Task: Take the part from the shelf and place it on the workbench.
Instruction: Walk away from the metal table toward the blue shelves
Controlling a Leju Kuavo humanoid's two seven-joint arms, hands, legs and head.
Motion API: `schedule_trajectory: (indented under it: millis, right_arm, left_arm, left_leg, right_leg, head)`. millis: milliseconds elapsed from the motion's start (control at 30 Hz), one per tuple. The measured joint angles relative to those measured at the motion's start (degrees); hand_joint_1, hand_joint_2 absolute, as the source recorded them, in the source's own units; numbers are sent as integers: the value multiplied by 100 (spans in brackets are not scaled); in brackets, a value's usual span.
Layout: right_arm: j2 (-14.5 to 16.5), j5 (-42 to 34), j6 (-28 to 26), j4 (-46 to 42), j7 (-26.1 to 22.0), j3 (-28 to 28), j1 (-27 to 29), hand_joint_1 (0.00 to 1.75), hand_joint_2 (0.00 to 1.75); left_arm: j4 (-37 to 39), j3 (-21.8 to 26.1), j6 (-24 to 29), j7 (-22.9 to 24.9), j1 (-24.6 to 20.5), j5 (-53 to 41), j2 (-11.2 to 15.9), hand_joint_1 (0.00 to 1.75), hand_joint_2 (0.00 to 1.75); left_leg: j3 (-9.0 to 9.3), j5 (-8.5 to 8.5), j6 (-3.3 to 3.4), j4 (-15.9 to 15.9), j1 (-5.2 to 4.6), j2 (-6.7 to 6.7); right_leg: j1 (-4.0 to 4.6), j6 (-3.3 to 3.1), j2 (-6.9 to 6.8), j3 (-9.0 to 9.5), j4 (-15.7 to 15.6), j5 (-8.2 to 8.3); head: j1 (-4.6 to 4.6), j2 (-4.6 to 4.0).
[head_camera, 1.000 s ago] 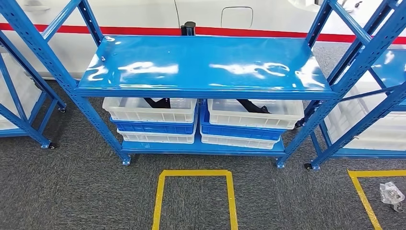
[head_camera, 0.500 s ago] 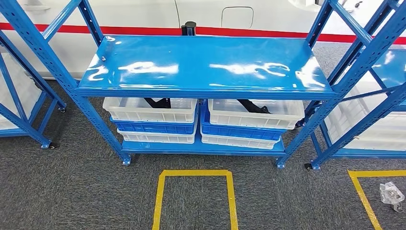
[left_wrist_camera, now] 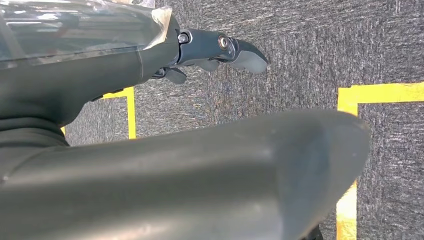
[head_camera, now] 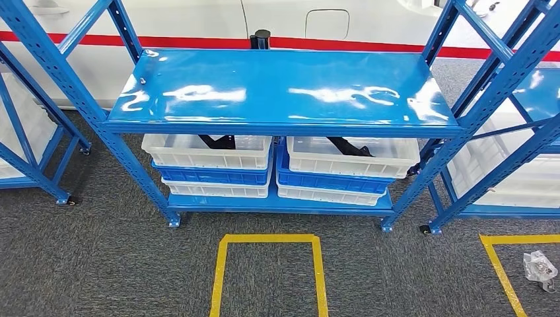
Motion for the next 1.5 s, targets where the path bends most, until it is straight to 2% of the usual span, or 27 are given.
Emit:
schedule_trajectory:
  millis: [167,233,300,367,1033,1333,1433,1467,1500]
  right_arm:
    - [15,-11,69,0,52,1,-5,0,0]
    - [28,-22,111,0,89,1,3,0,0]
    - [50,-30,154,0,127,0,25,0,87]
    - [80,-32,195,1,143,-1,63,0,175]
    - [192,-100,335,1,129,21,225,0,175]
    - [91,-1026,595,-74,161,798,435,0,175]
    - [46,-1414,698,-122,149,1131,520,0,175]
    - [31,-1552,735,-141,144,1255,550,0,131]
    - [13,-1699,770,-162,139,1389,582,0,87]
  left_arm:
    - [0,-2,-13,39,0,-73,3,0,0]
    - [0,-9,-8,82,0,-126,5,0,87]
    - [0,-25,6,134,-1,-176,8,0,175]
    - [0,-42,17,177,-1,-213,13,0,175]
    - [0,-50,107,542,9,-166,77,0,175]
    - [-88,-452,-137,628,179,313,219,0,175]
    - [-149,-628,-251,642,233,537,279,0,44]
    - [-172,-694,-291,649,261,613,302,0,0]
    - [-197,-764,-332,658,294,693,328,0,0]
  left_leg:
    - [1,0,0,0,0,0]
    - [3,0,0,0,0,0]
    - [3,0,0,0,0,0]
    - [4,0,0,0,1,0]
    - [4,0,0,0,0,0]
    - [1,-1,0,-1,0,-1]
    - [4,-1,0,-1,0,-1]
    - [5,-1,0,-1,0,-1]
    - [6,-1,0,-1,0,-1]
  right_leg:
    - [0,0,0,0,0,0]
    - [0,0,0,0,0,0]
    - [0,0,0,0,0,0]
    - [0,0,0,0,0,0]
    - [0,0,0,0,0,0]
    - [0,0,0,-1,0,-2]
    - [0,-1,0,-2,0,-2]
    - [0,-1,0,-2,0,-2]
    - [0,-1,0,-3,0,-2]
  head:
    - [0,0]
    - [1,0]
    - [0,0]
    - [0,0]
    - [0,0]
    - [1,0]
    - [1,0]
    - [1,0]
    - [1,0]
